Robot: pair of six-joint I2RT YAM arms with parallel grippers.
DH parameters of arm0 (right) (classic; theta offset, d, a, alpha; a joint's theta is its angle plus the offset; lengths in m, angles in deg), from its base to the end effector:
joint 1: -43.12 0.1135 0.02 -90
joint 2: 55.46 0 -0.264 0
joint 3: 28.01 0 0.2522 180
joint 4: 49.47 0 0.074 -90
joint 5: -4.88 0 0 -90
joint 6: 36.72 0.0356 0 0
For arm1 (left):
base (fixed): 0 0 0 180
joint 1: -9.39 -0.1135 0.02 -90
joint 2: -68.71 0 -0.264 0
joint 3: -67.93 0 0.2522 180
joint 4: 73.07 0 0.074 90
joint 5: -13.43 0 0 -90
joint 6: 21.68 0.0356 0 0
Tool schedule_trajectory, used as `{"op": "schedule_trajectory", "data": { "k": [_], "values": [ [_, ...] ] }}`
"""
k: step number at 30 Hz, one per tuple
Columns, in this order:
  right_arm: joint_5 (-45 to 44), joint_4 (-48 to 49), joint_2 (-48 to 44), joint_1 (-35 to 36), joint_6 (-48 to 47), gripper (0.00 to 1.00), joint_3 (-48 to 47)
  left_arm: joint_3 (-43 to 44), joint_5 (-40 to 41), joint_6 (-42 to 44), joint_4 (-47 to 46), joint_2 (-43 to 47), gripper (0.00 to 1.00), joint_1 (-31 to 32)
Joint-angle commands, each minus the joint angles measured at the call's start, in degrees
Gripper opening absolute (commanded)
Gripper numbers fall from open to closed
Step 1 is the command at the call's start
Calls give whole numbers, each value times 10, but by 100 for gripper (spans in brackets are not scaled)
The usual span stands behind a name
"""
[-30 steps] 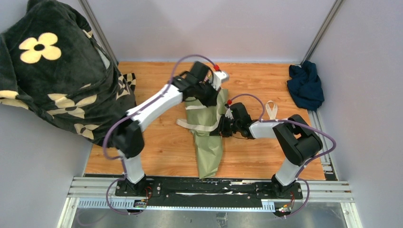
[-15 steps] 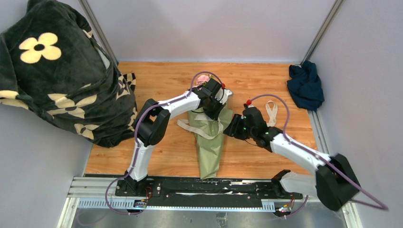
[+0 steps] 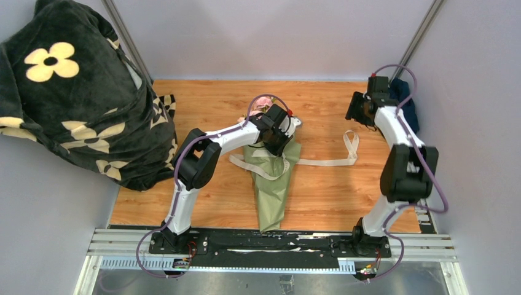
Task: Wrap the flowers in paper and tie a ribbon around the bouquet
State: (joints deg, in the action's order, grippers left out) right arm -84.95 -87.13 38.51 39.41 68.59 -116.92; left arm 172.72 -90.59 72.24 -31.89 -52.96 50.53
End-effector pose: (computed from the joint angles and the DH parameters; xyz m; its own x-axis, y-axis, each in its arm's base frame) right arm 0.3692 -0.0238 0.2803 -0.6365 0.3059 -0.7081 0.2391 0.9510 0.1959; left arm 0.3388 -0.3074 0.1728 -0.5874 0.6012 -0.5418 0.7768 0.6067 -0.1689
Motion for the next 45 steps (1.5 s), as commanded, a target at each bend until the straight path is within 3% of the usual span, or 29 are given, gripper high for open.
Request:
{"op": "schedule_trajectory", "data": {
  "k": [1,5,12,19,21,24,26,27,33,39,43,45],
  "values": [
    [61,-100,123,-8,-37,62,-121,-14,14,12,-1,7,0,9],
    [36,-106,202,-5,1,62,-159,-16,17,15,-3,9,0,10],
    [-58,-91,212,8,20,62,-110,-14,8,18,-1,12,0,11],
    [-74,-86,235,8,20,62,-107,-10,7,21,2,13,0,13],
    [-70,-80,249,7,18,54,-114,-9,6,23,3,13,0,14],
    [-64,-79,259,6,15,26,-127,-10,7,24,5,14,0,15],
    [-69,-77,254,3,11,2,-130,-11,8,26,7,15,0,16],
    [-74,-76,246,0,7,0,-130,-12,8,26,7,16,0,16],
    [-129,-78,108,0,-57,0,-112,-11,13,34,8,19,0,17],
    [-119,-42,-148,32,-133,0,-45,-7,11,40,8,16,0,17],
    [-127,9,-262,187,-224,0,11,5,-12,42,16,11,0,14],
    [-51,26,-292,263,-250,0,33,15,-27,43,26,8,0,10]
  ]
}}
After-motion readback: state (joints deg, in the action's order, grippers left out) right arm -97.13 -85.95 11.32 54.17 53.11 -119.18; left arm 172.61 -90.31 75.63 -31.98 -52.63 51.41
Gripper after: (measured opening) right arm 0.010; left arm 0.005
